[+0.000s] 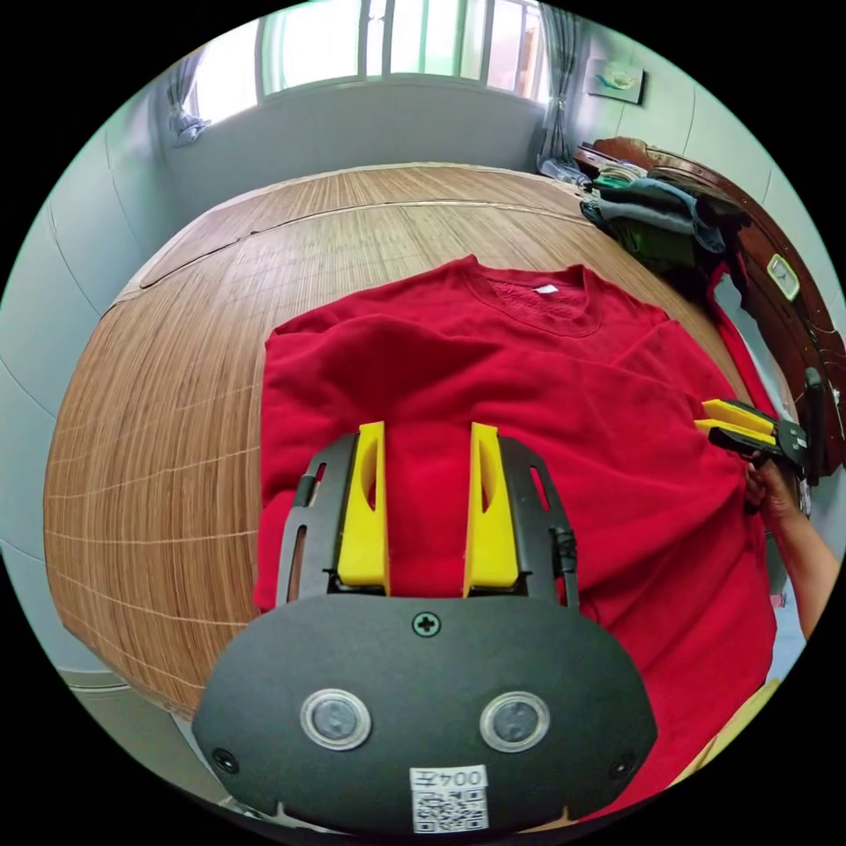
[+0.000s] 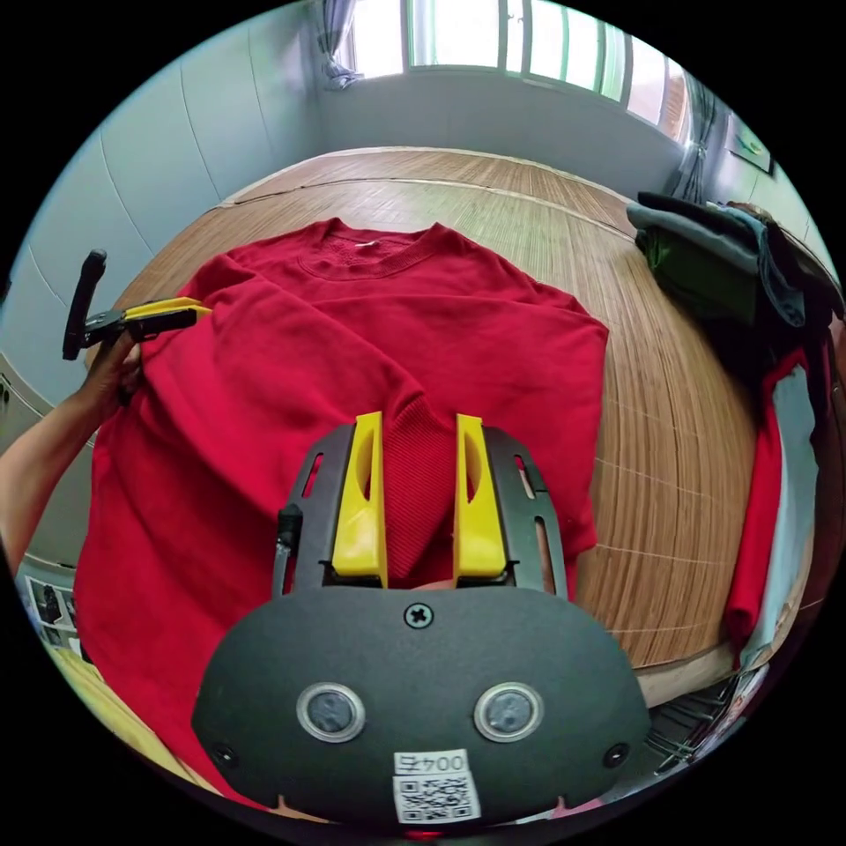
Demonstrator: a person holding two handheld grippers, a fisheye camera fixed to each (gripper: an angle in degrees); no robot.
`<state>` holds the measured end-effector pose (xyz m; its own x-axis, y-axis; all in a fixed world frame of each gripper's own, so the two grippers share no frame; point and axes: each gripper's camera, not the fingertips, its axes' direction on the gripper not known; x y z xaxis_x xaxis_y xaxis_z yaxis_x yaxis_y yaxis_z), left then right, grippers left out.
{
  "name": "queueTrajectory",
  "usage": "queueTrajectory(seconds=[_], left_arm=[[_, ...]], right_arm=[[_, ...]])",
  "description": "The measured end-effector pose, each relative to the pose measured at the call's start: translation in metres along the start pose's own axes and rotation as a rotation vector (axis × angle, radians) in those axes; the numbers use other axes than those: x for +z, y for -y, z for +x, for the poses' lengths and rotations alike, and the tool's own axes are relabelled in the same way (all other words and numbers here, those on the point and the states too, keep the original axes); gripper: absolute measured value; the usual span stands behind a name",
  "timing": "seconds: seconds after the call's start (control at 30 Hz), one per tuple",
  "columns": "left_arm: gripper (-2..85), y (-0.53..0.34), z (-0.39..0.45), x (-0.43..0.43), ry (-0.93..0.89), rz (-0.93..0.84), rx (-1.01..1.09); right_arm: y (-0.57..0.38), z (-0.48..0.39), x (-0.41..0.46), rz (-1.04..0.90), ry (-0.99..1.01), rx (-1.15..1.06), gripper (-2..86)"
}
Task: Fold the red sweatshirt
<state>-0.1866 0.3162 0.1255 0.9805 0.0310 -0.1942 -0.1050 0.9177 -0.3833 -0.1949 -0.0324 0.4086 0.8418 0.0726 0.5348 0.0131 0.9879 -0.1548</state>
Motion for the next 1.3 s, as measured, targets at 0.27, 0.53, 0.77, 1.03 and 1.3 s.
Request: queueTrajectory(seconds=[0.27,0.53,0.77,1.03,1.3], left_arm=[[17.5,-0.087,-0.071,-0.058,-0.259,0.23,-0.25],[15.0,-0.144,-0.151,-0.076,-0.411,0.485,-0.494],[14.0,-0.169,-0.22,-0.064,-0.533,0.586,-0.657],[12.4,-0.172,-0.217,-0.056,-0.581,0.55,-0.69],[11.6,-0.162,-0.216,-0.032,-0.574,0.413,-0.721]], right_arm=[[0.002,0.052,-0.014,0.056,0.287,0.213,12.3],[0.001,0.107,0.01,0.1,0.736,0.568,11.3],[0.014,0.098,-0.004,0.158,0.535,0.558,9.6],[0.206,0.009,0.032,0.078,0.61,0.059,8.5],[0.423,-0.071,0.159,-0.188,0.832,-0.064,8.7]])
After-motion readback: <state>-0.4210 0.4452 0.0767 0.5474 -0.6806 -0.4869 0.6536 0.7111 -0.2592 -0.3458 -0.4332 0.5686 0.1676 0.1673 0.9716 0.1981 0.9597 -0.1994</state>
